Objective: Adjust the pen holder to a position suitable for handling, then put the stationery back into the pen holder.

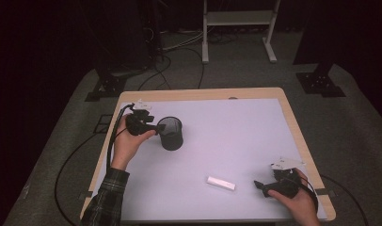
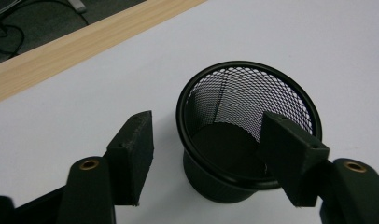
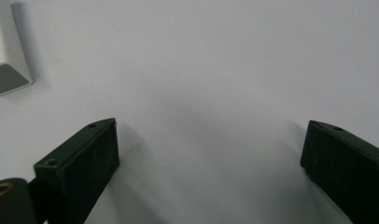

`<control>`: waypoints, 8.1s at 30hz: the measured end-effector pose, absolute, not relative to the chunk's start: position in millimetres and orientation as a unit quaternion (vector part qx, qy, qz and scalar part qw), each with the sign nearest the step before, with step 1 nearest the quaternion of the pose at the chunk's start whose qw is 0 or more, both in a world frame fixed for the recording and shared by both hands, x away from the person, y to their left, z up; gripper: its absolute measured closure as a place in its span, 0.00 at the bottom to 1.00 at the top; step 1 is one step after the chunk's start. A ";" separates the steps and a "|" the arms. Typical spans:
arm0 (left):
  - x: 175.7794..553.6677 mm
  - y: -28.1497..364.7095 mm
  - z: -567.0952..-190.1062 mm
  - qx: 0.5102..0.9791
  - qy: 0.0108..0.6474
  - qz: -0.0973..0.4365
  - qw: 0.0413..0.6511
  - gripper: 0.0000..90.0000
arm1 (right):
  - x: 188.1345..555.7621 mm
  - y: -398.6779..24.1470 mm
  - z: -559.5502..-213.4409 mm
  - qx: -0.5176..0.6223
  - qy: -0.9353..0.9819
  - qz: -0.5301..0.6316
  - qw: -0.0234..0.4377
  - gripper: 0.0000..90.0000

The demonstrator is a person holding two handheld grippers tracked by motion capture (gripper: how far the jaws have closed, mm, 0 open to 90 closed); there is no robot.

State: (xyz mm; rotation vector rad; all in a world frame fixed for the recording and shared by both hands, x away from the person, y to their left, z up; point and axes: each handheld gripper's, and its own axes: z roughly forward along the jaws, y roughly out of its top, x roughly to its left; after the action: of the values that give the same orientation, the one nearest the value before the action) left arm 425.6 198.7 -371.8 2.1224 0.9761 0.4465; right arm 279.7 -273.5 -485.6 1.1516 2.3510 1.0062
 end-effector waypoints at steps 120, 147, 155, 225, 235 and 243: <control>379.4 137.8 -385.4 0.891 0.306 0.050 0.332 0.92 | 279.5 -273.4 -485.7 0.404 0.826 0.354 0.168 0.04; 381.2 141.3 -392.3 0.884 0.313 0.067 0.342 0.48 | 279.4 -273.3 -485.6 0.405 0.826 0.354 0.168 0.04; 377.6 153.0 -386.1 0.874 0.317 0.065 0.363 0.25 | 279.4 -273.3 -485.6 0.405 0.826 0.354 0.168 0.04; 292.8 253.4 -456.4 0.854 0.370 0.134 0.340 0.11 | 280.1 -273.0 -485.2 0.403 0.828 0.351 0.168 0.04; 290.8 263.7 -471.2 0.853 0.374 0.145 0.334 0.11 | 280.2 -273.1 -485.2 0.404 0.828 0.351 0.166 0.04; 284.4 265.3 -478.0 0.843 0.370 0.176 0.347 0.09 | 280.0 -273.5 -485.0 0.406 0.827 0.352 0.167 0.05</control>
State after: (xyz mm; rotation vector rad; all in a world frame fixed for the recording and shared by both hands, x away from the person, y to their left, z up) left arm 284.4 265.3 -478.0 2.1872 0.9605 0.4559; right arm 280.0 -273.5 -485.0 1.1543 2.3538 1.0019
